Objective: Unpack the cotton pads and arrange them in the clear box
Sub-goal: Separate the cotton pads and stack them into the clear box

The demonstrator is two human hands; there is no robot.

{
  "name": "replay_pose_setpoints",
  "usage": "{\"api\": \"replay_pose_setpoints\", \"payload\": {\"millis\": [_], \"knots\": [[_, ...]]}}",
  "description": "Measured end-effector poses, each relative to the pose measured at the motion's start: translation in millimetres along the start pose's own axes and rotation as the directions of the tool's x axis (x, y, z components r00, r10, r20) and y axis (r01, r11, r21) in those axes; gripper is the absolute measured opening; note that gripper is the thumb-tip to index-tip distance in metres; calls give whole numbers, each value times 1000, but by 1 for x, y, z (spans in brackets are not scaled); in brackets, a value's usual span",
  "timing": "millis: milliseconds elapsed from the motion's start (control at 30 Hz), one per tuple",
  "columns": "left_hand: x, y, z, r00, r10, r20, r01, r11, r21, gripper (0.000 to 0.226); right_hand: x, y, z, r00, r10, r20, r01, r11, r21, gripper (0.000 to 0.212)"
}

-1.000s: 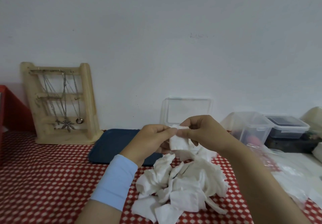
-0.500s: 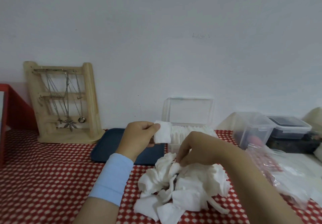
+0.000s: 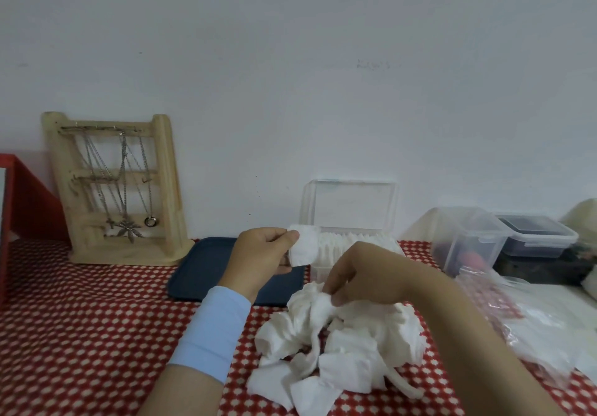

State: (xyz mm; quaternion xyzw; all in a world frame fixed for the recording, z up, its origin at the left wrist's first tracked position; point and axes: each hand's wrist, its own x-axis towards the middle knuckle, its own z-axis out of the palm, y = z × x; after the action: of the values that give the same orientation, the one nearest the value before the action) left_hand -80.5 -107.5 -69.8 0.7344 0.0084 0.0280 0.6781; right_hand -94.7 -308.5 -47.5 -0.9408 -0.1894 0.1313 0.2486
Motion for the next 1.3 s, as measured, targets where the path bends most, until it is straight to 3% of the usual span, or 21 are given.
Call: {"api": "replay_pose_setpoints", "payload": {"millis": [67,167,300,533,733,833,900,1000,1300], "knots": [[0,0,1,1000,5,-1,-5,1000,11,15,-6,4,-11,997,-45,-56,56,974,217,17],[0,-1,3,1000,1,2,-1,1000,15,14,-14,10,-22,982,-125,-144,182,841,509,24],[-5,3,10,992,-72,104,84,989,-123,14,-4,9,-15,975,17,-220,147,695,704,23],[-8,4,15,966,-116,231,178,946,-271,21,9,-5,2,851,295,-434,89,734,673,10],[-8,4,14,968,-125,216,189,932,-309,21,-1,-9,-5,925,154,-347,112,762,638,17],[-8,3,13,976,-131,177,186,919,-347,21,-6,-4,-13,886,221,-407,95,774,626,15],[-8,2,13,979,-132,155,177,927,-331,20,-8,-1,-18,861,265,-435,126,717,686,11],[-9,2,16,975,-121,186,173,939,-296,23,-8,-3,-19,899,240,-366,117,673,730,9],[-11,10,16,955,-95,283,160,963,-217,29,-1,-7,-9,881,272,-387,47,764,644,11]]}}
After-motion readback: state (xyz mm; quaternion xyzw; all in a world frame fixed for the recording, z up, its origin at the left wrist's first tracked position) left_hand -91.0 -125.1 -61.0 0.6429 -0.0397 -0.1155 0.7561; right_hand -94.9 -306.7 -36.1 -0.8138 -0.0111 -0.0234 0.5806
